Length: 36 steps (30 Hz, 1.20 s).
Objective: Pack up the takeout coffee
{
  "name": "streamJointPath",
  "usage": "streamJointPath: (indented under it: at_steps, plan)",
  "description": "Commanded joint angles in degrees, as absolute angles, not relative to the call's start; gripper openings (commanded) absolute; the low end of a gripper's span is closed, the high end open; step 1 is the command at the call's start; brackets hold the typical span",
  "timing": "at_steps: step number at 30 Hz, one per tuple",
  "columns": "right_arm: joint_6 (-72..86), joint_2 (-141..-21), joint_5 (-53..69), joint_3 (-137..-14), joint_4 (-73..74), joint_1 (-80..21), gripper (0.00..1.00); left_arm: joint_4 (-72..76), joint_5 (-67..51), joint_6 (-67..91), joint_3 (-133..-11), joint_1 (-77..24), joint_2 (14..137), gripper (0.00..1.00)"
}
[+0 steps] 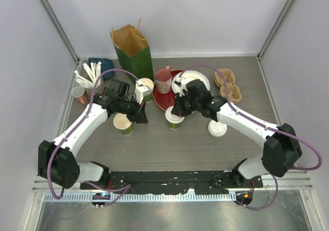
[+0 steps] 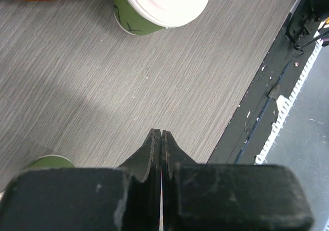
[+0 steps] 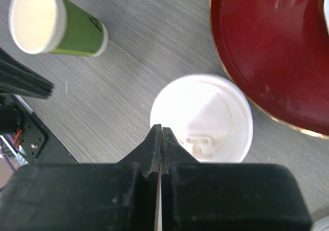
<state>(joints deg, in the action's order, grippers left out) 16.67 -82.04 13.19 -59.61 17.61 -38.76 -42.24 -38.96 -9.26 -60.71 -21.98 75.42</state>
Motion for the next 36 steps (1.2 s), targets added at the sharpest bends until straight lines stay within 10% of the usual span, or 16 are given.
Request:
streamJointPath:
  at_steps: [1, 9, 14, 17, 36]
  plan:
    - [14.33, -81.39, 15.29, -66.79, 19.60, -38.85, 0.02, -42.98, -39.64, -9.84, -63.63, -21.71, 74.18, 0.00]
    - [10.56, -77.01, -4.26, -73.21, 32.77, -38.50, 0.29, -43.68, -35.78, -9.40, -64.42, -21.62, 72.60, 0.06]
    - [-7.43, -71.02, -11.43, -68.39, 41.21, -37.97, 0.48, -44.73, -29.98, -10.11, -65.91, -21.09, 70.84, 0.52]
    - [-17.17, -69.96, -11.09, -65.04, 46.57, -37.36, 0.51, -44.65, -27.87, -9.67, -66.88, -20.83, 70.40, 0.64]
    - [-54.67, -73.11, -6.76, -50.10, 54.23, -28.65, 0.51, -44.03, -29.26, -12.04, -66.36, -20.74, 66.53, 0.65]
